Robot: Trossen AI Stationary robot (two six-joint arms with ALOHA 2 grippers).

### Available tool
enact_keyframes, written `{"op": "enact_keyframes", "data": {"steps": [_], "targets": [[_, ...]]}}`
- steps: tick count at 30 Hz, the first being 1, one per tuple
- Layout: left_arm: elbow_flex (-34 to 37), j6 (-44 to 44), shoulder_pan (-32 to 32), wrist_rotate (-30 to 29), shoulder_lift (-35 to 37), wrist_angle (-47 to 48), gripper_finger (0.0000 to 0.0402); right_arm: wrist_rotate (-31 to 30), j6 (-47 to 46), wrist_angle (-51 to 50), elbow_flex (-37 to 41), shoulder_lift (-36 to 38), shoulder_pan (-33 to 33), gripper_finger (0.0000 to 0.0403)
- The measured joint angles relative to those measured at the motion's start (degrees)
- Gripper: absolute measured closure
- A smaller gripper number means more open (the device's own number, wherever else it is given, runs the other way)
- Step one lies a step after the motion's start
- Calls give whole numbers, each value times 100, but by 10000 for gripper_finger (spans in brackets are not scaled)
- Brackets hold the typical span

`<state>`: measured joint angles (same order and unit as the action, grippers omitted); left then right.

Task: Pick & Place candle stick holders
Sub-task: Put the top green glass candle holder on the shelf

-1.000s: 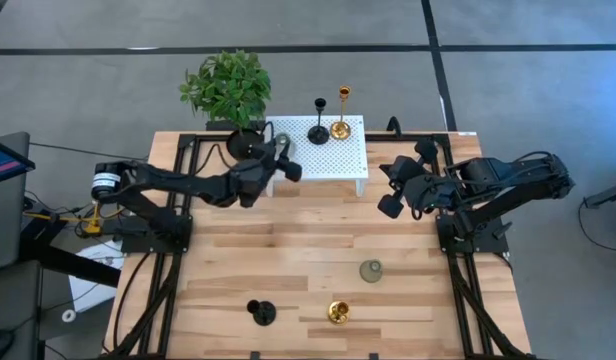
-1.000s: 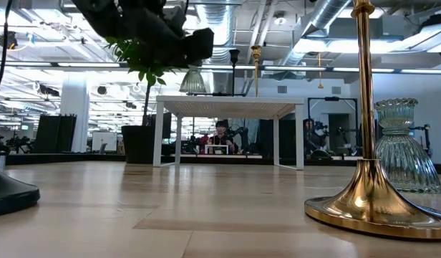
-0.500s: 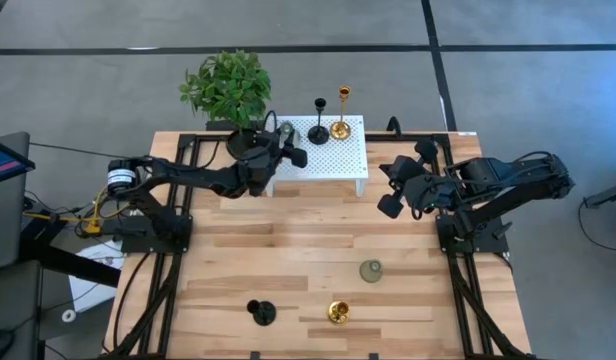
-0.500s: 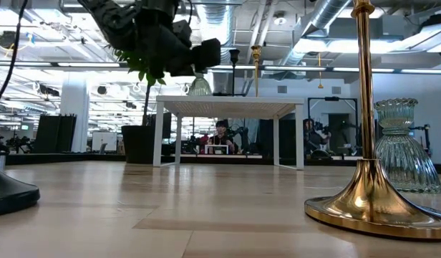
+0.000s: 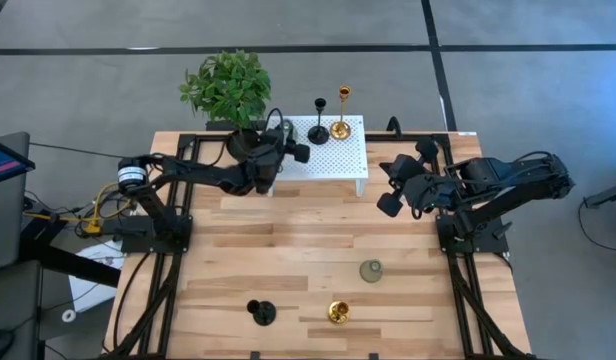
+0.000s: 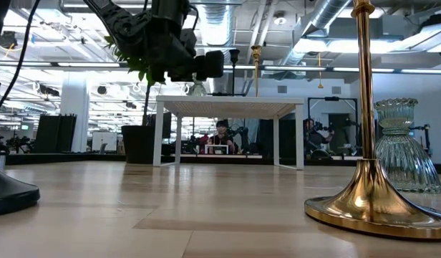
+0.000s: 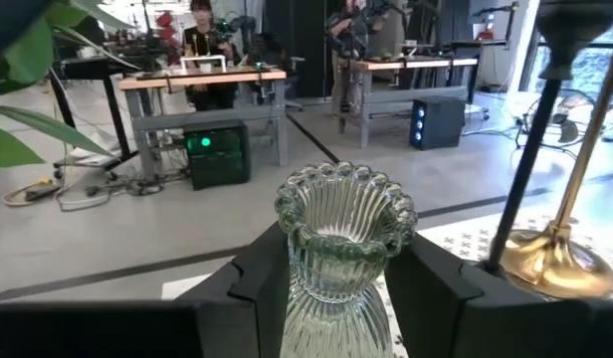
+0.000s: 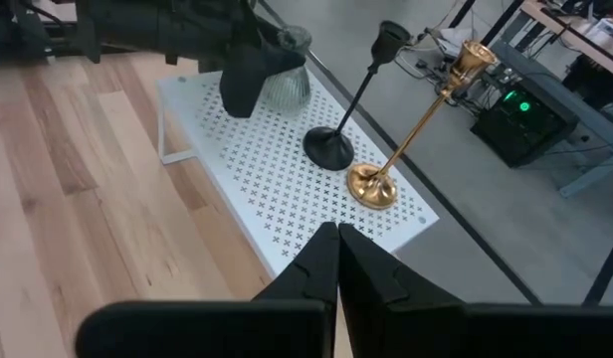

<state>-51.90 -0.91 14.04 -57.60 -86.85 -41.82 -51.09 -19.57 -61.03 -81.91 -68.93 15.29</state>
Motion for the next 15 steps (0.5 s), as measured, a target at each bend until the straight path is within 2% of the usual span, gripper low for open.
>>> {"op": "enact_keyframes", "data": {"steps": [15], "targets": [[0, -237, 125, 46, 0, -4, 263, 0, 2, 2, 0, 0, 0, 403]]}}
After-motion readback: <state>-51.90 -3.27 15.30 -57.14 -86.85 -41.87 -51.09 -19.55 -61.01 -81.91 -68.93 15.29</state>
